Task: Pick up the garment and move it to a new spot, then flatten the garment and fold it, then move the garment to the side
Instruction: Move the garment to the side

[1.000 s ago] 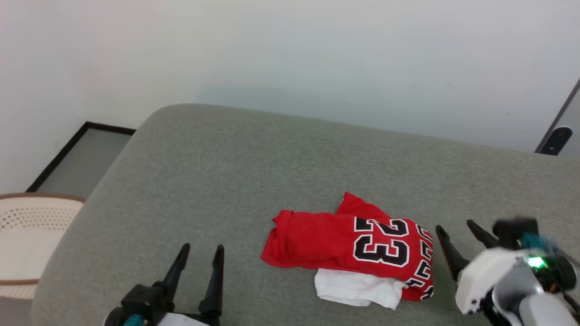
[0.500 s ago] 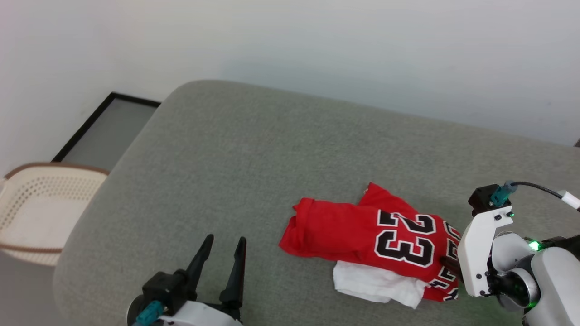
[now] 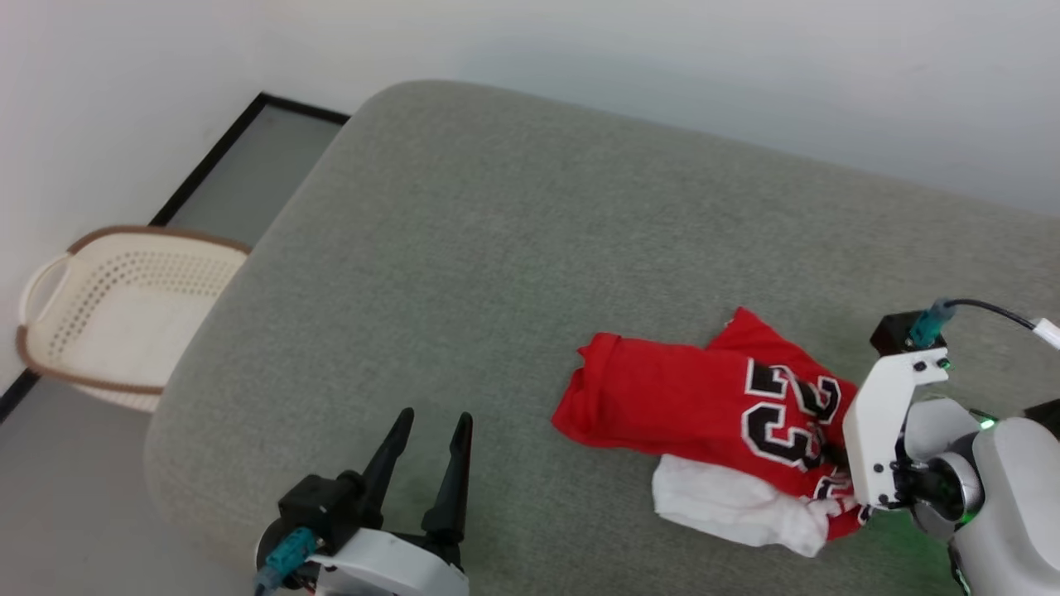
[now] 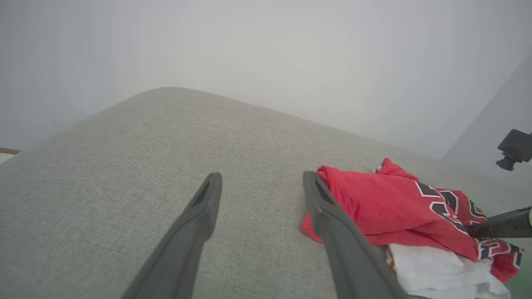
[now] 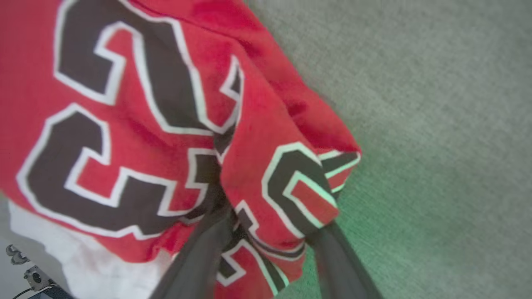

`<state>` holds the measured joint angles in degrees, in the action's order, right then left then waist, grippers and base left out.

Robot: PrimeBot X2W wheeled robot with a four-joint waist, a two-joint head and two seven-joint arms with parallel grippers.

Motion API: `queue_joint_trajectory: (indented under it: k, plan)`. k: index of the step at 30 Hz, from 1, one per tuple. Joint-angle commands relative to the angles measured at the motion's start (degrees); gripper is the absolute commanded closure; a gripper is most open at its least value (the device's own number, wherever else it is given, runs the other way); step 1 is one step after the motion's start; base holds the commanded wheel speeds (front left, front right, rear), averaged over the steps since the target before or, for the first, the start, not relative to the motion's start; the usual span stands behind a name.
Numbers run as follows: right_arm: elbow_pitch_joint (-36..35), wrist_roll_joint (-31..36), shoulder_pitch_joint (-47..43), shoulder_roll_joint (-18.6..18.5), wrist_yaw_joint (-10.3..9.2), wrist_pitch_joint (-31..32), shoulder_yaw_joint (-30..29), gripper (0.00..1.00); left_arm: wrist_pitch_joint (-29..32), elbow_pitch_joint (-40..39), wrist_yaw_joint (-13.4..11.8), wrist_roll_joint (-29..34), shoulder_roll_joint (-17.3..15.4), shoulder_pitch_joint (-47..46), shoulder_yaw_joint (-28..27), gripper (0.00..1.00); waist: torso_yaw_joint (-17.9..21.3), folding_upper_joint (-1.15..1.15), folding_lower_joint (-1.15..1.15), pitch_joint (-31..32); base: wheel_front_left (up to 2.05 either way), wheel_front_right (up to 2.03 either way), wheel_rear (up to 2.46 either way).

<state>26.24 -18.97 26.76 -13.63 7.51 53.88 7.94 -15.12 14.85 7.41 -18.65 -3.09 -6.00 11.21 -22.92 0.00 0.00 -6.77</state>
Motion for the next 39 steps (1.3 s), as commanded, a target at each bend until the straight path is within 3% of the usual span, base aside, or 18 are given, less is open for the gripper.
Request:
queue_joint_trajectory:
  k: [1,16,30,39]
  plan:
    - [0.93,0.40,-0.21,0.88,-0.06,-0.29,0.44,1.00,0.03,0.01,0.14,-0.31,0.08,-0.74,-0.09,0.00,-1.02,0.00,0.00,-0.96,0.00,0.00,0.00]
    - [0.66,-3.79,0.17,-3.31,-0.07,-3.75,-4.31,1.00,0.03,-1.34,0.14,1.35,0.20,-0.19,-1.59,0.00,2.61,0.00,0.00,1.26,0.00,0.00,0.00]
    - [2.27,-6.10,0.34,-12.24,-0.07,-7.01,-5.97,1.00,0.03,-2.20,0.14,1.98,-1.56,-1.44,-0.82,0.00,10.32,0.00,0.00,1.37,0.00,0.00,0.00]
    - [2.26,-4.99,0.94,-16.88,-0.07,-8.07,-9.72,1.00,0.03,-2.86,0.14,1.79,-2.56,-4.55,0.24,0.00,15.32,0.00,0.00,-2.36,0.00,0.00,0.00]
